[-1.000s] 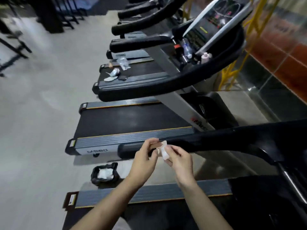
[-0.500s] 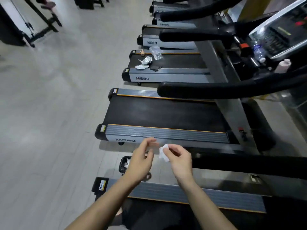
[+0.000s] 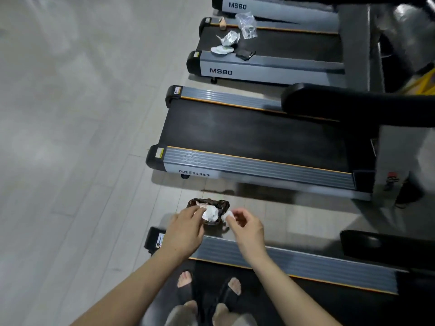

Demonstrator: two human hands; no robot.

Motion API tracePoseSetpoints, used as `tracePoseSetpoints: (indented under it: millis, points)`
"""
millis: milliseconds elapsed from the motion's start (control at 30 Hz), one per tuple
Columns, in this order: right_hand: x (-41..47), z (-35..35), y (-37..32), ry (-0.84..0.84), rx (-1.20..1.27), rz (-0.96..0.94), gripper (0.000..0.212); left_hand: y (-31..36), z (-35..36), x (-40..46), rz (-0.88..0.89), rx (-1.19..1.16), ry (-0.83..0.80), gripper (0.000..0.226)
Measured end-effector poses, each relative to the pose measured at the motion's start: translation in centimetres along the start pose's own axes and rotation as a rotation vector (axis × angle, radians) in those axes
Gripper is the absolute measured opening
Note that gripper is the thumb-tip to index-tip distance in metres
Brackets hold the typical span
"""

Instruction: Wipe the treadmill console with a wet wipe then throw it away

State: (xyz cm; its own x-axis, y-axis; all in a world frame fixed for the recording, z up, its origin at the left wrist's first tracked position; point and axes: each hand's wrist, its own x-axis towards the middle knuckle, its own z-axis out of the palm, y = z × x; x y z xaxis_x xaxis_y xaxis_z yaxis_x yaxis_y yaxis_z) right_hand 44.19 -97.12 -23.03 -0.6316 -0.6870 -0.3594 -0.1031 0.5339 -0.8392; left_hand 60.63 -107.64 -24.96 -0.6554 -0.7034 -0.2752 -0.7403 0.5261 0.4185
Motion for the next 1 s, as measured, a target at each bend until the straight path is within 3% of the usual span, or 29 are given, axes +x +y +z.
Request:
tracePoseSetpoints:
  millis: [400, 733, 867, 1000]
  points:
    - [16.5, 14.8, 26.4, -0.113, -0.215, 0.028, 0.007, -14.2, 26.5, 11.5, -0.154, 0.028, -0.127, 0.047]
    - [34.2, 27.1, 48.3, -0.169, -0.637, -0.3, 0.019, -26.3, 49.3, 24.0, -0.096, 0.178, -0.093, 0.048]
    - [39.2, 30.9, 55.4, -0.173, -0.807, -0.429, 0.019, -29.5, 55.7, 28.2, -0.09, 0.248, -0.073, 0.051]
    - [40.2, 32.1, 58.4, -0.33, -0.928, -0.303, 0.039, -30.3, 58.0, 29.7, -0.089, 0.259, -0.079, 0.054]
